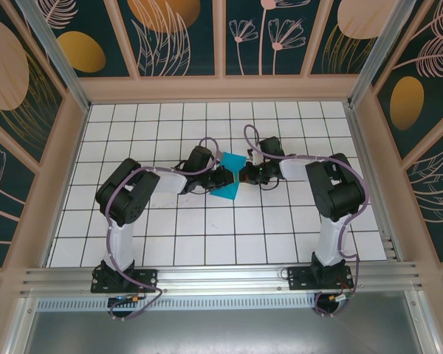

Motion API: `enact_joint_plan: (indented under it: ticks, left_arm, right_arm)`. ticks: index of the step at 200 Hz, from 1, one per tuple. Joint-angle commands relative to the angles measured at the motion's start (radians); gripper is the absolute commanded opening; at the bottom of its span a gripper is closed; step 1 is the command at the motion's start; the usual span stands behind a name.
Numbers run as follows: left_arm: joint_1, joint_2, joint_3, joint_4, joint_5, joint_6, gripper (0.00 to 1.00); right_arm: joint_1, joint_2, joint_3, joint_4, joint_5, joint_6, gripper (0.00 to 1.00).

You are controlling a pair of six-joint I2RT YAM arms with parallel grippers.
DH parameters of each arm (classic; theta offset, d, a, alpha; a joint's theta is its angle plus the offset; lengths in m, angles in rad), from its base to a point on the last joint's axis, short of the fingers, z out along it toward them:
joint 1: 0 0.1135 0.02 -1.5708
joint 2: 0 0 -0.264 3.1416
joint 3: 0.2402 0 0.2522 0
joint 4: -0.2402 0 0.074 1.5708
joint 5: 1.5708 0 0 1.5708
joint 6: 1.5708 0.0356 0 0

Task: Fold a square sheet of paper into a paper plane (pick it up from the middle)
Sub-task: Fold the triangle a second time at the center of the table.

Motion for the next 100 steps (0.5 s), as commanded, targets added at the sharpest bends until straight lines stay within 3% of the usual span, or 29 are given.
enact_joint_plan:
  ticks: [1,100]
  left_arm:
    - [-0.005,-0.025,-0.008,-0.015,-0.013,0.022,0.15]
    - [-0.004,-0.012,-0.006,-0.035,-0.03,0.022,0.14]
  right_arm:
    - [-0.002,0.014,0.026,0.011,-0.016,-0.023,0.03]
    - [0.004,0.023,0.04,0.012,-0.008,-0.023,0.03]
